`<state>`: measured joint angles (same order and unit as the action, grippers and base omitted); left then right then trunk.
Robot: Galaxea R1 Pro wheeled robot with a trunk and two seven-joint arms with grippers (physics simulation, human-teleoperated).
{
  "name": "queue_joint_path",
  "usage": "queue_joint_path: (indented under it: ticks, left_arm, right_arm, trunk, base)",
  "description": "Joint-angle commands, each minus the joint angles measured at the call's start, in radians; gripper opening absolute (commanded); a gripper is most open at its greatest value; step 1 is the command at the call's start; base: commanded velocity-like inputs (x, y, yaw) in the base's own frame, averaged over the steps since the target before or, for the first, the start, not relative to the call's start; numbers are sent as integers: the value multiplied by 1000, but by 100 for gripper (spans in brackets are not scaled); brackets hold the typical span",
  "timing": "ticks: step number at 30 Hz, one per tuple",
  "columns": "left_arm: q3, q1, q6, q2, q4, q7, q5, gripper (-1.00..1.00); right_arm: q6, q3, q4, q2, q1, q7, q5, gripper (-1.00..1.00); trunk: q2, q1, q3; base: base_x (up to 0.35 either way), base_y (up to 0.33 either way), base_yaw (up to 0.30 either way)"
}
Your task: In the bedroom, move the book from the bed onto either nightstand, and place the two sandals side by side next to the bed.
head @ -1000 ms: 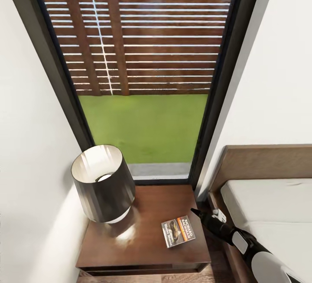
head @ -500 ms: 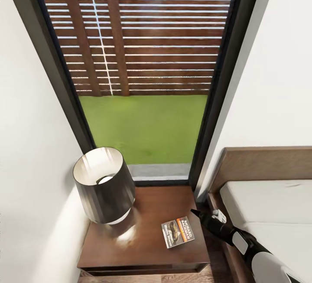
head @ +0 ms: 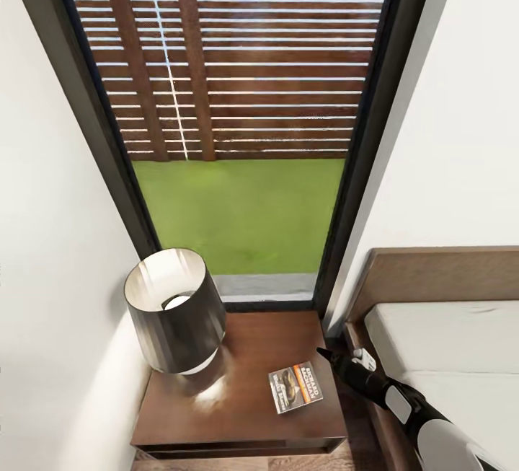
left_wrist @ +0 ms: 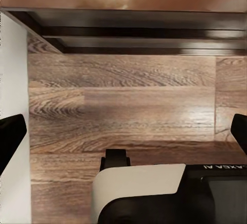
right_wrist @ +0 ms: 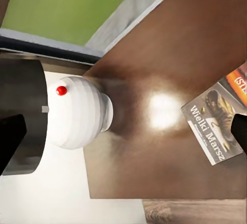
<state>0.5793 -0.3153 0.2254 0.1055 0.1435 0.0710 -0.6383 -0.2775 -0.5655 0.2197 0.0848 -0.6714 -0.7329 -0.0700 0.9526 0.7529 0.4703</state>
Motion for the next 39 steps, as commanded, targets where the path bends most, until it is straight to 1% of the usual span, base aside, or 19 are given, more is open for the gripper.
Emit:
queue_joint_path:
  ticks: [1, 5, 15, 18, 23, 29, 34, 39]
  left_arm:
    - [7, -1, 3, 0, -1, 4, -11, 100]
    - [7, -1, 2, 0, -2, 4, -10, 100]
    - [5, -1, -5, 0, -5, 4, -9, 100]
    - [5, -1, -17, 0, -6, 4, -8, 100]
    - [5, -1, -60, 1, -9, 4, -9, 100]
    - [4, 0, -77, 2, -13, 1, -11, 100]
    - [4, 1, -80, 2, -27, -23, -11, 100]
    - [4, 3, -81, 2, -37, -46, -11, 100]
  right_arm:
    - [0, -2, 0, 0, 0, -2, -7, 100]
    - [41, -2, -4, 0, 0, -2, -7, 100]
    - [62, -2, -6, -1, 0, -1, -6, 100]
    - [70, -2, -6, -2, 0, 0, -5, 100]
    - [102, -2, -6, 0, 1, -2, -5, 100]
    - [113, -2, -9, 1, 2, -2, -4, 100]
    - [122, -3, -12, 3, 11, -1, -4, 100]
    - [132, -3, -14, 2, 37, -2, -4, 100]
  trunk:
    - [-7, -4, -2]
    - [-35, -19, -15]
    - [-105, -58, -46]
    - [-126, -69, -56]
    - [-161, -88, -71]
    - [-203, -111, -90]
    - [-238, -130, -106]
    - [-273, -150, -121]
  base:
    - [0, 0, 0]
    - [0, 0, 0]
    - [0, 0, 0]
    - [0, 0, 0]
    - [0, 0, 0]
    - [0, 0, 0]
    - [0, 0, 0]
    - [0, 0, 0]
